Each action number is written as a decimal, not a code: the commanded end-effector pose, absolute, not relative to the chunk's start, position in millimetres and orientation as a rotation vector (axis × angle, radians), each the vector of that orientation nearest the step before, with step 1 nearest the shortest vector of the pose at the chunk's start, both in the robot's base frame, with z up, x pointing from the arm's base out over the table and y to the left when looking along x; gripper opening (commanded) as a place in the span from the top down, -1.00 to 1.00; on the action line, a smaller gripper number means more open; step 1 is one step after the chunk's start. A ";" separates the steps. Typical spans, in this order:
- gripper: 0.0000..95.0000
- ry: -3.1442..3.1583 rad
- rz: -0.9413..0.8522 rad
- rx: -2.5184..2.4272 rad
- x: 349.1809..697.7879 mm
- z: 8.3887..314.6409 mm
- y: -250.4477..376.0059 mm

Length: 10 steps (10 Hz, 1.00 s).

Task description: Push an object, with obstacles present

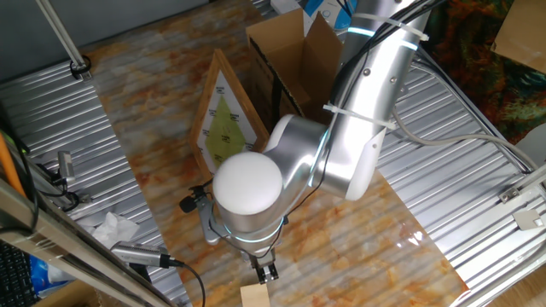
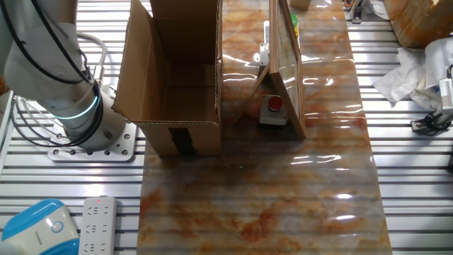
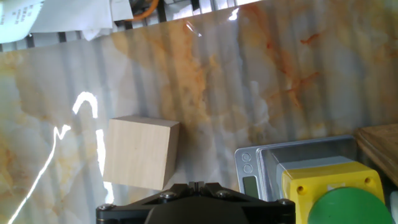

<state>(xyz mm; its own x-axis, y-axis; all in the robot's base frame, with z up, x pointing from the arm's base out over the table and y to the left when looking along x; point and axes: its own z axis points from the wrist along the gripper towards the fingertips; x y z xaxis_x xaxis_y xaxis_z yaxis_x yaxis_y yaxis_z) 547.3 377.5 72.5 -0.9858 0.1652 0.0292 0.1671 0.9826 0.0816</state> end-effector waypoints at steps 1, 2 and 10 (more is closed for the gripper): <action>1.00 -3.112 -0.117 -0.255 546.6 73.3 377.4; 1.00 -3.112 -0.109 -0.249 546.6 73.3 377.4; 1.00 -3.119 -0.077 -0.159 542.8 78.2 375.2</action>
